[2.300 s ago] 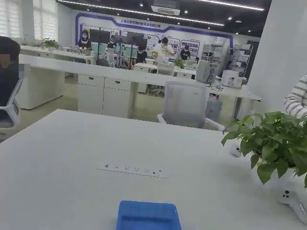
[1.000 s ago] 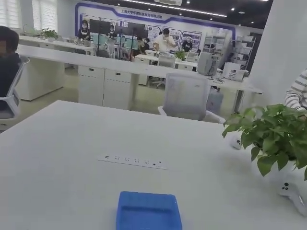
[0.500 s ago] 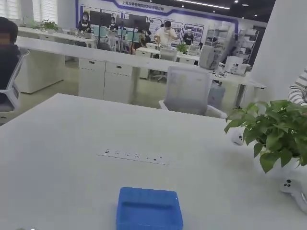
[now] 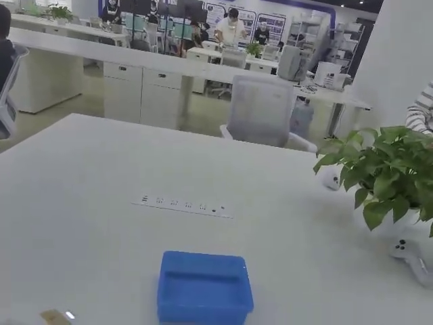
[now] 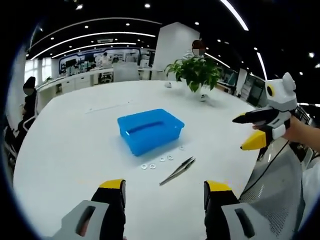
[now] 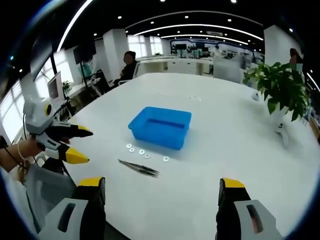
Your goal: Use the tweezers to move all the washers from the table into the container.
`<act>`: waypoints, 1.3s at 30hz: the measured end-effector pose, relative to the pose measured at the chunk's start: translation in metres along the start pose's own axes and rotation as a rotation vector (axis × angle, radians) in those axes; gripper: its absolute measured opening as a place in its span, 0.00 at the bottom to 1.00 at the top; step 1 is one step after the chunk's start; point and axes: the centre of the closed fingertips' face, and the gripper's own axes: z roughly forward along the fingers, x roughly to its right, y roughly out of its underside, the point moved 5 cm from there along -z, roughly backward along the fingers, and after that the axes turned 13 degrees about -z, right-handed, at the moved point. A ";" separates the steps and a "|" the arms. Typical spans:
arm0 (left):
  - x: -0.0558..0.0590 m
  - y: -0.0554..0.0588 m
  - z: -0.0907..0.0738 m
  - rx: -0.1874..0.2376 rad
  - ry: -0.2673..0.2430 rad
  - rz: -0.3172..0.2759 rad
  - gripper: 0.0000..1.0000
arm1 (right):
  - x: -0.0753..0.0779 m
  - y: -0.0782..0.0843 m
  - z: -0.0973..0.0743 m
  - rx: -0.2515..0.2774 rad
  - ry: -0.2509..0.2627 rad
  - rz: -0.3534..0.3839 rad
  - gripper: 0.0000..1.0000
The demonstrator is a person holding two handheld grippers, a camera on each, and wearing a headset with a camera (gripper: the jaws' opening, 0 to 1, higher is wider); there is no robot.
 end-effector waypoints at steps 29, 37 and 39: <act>-0.011 0.029 0.083 -0.248 0.114 0.285 0.07 | -0.018 -0.004 0.015 -0.040 -0.069 -0.064 0.90; -0.006 0.027 0.084 -0.261 0.126 0.420 0.00 | -0.017 -0.001 0.015 -0.042 -0.084 -0.051 0.89; -0.002 0.024 0.080 -0.252 0.157 0.483 0.00 | -0.018 -0.002 0.016 -0.042 -0.091 -0.062 0.88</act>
